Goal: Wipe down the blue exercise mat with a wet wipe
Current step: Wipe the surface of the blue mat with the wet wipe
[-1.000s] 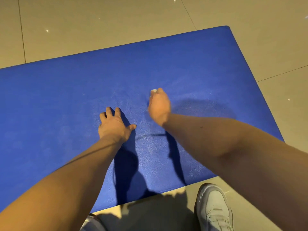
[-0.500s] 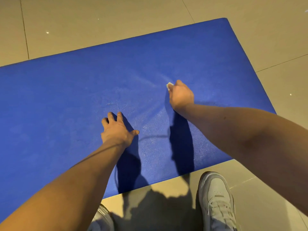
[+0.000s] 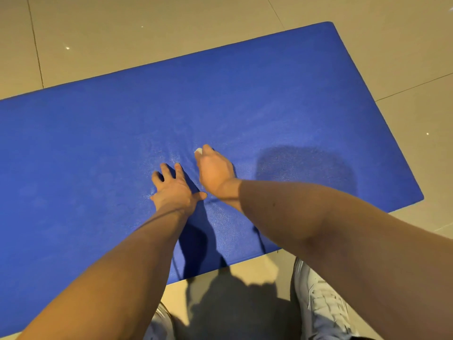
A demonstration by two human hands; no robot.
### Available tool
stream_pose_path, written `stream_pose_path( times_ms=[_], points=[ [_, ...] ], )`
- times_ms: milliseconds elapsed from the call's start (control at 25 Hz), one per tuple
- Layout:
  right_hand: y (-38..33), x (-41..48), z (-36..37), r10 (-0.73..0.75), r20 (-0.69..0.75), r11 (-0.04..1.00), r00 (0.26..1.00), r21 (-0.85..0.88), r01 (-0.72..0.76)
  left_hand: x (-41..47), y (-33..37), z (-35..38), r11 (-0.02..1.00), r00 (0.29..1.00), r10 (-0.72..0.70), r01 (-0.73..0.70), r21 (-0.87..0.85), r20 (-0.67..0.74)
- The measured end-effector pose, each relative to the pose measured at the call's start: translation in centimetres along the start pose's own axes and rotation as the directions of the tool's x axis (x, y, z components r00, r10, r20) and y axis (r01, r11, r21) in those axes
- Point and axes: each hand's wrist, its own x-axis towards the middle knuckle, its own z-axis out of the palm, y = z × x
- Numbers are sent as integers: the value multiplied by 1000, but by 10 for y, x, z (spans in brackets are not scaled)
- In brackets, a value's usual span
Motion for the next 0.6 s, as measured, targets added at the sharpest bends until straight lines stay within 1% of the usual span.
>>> stream_pose_path(
  times_ms=[80,160,280,360,480,520,600],
  points=[
    [18,2,-7,-35,-10,999,999,-23,35,0,2,-1,1000,1000,-12,12,8,16],
    [49,7,-15,-40,-40,994,998,-101,36,0,4,-3,1000,999,-19,18,19,29],
    [110,8,-36,95,-96,983,991,-147,-108,0,6,-5,999,998,-30,29,20,55],
    [143,3,-46,197,-150,964,969,-149,-219,1,7,-5,999,997,-38,37,11,69],
    [141,-1,-42,332,-201,935,922,-57,-349,1,9,-5,999,996,-43,41,18,85],
    [130,-1,-36,344,-185,933,920,-41,-357,1,10,-6,999,995,-46,44,24,88],
    [99,-5,-24,321,-125,946,939,-15,-325,2,11,-7,998,995,-51,49,26,90]
  ],
)
